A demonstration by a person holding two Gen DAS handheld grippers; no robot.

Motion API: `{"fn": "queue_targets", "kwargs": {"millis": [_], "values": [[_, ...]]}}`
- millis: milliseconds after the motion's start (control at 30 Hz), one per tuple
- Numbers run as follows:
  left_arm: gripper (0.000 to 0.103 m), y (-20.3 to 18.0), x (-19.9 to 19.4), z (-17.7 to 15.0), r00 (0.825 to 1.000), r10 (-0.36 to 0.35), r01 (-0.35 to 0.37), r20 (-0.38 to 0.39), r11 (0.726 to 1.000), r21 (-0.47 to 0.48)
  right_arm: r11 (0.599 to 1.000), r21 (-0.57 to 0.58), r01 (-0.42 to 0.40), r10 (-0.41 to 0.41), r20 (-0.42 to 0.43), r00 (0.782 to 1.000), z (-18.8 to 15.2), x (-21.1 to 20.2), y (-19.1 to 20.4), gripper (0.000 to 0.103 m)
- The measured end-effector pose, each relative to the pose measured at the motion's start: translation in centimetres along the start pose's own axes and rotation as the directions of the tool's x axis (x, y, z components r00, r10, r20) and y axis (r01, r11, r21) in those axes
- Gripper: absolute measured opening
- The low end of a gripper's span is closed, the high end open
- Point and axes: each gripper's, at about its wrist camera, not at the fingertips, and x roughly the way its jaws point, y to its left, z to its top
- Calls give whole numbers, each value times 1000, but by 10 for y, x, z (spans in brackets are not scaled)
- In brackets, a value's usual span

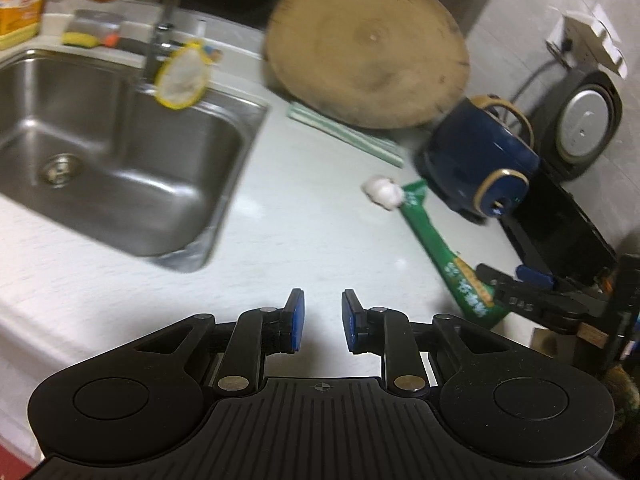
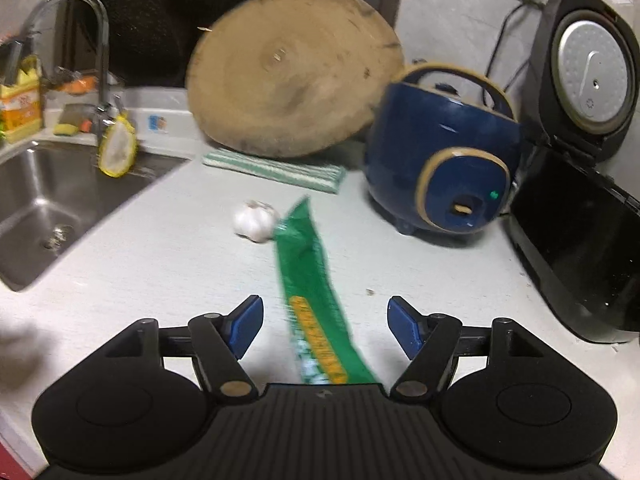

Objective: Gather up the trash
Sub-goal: 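Move both open grippers over the counter toward the garlic and green wrapper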

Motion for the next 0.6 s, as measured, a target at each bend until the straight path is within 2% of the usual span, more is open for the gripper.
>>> {"fn": "queue_targets", "kwargs": {"millis": [133, 233, 300, 400, 600], "values": [[23, -9, 23, 4, 999, -23, 23, -33, 1000, -6, 997, 76, -20, 27, -91, 995, -4, 23, -13, 70], [23, -15, 29, 5, 999, -31, 31, -41, 1000, 2, 983, 163, -79, 101, -133, 986, -11, 27, -18, 68], [23, -18, 31, 6, 999, -35, 35, -38, 999, 3, 972, 197, -131, 161, -144, 976, -17, 24, -15, 54], [23, -19, 29, 4, 999, -41, 41, -31, 999, -4, 950, 217, -226, 265, -168, 950, -22, 21, -3, 42], [23, -12, 19, -2, 1000, -22, 22, -18, 1000, -19, 904, 171, -392, 417, -146, 897, -23, 4, 32, 36]]}}
